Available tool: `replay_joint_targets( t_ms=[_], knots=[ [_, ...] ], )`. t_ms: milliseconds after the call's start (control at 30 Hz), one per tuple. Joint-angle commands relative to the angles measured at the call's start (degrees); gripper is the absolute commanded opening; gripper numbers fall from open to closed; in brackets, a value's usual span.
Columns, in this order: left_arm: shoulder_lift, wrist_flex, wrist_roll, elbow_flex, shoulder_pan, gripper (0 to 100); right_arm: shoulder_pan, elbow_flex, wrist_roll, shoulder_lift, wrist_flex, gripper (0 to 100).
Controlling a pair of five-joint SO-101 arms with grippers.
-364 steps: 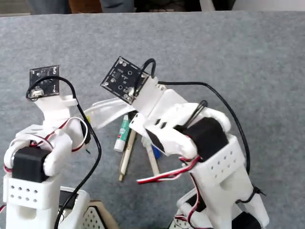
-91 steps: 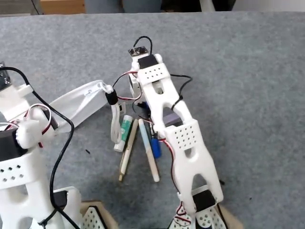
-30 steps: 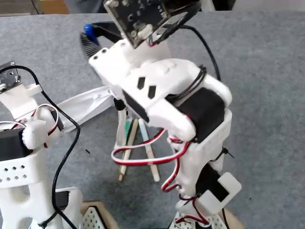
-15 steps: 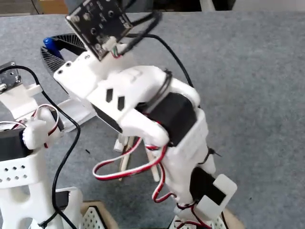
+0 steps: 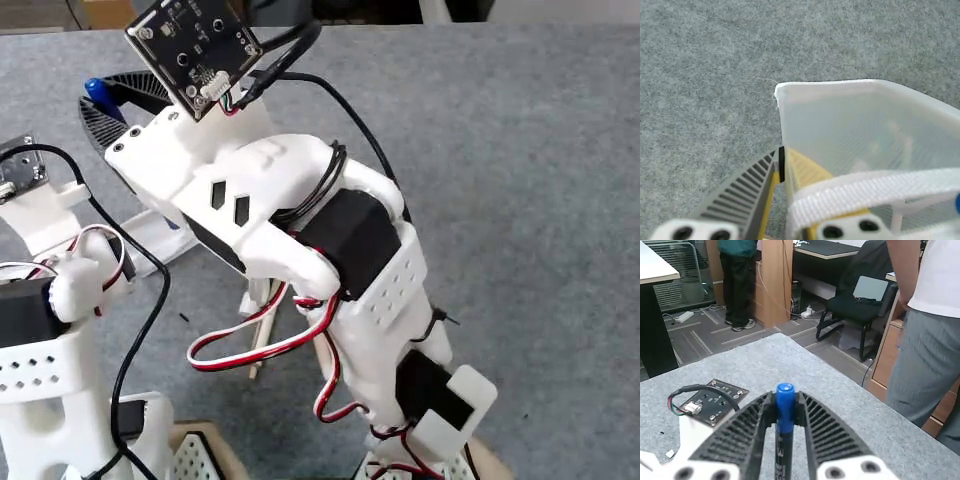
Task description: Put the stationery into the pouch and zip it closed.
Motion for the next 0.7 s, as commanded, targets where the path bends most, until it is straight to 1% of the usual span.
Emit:
replay_joint_targets(
  t_ms=[0, 167, 567, 600, 667],
  knots=[
    [-0.2, 0.1, 0.1, 0.6, 0.7, 3, -0.5, 0.0, -0.4, -1.6, -0.1, 1.2],
    [-0.2, 0.2, 0.1, 0.4, 0.7, 3, -0.6, 0.0, -0.3, -2.0, 2.6, 1.3],
    [-0.1, 0.2, 0.2, 0.4, 0.7, 3, -0.6, -0.4, -0.7, -2.0, 2.7, 1.6],
    [-0.1, 0.2, 0.2, 0.4, 0.7, 3, -0.6, -0.5, -0.5, -2.1, 2.7, 2.0],
    [-0.1, 0.2, 0.2, 0.4, 0.7, 3, -0.6, -0.5, -0.4, -2.1, 2.7, 6.5]
  ],
)
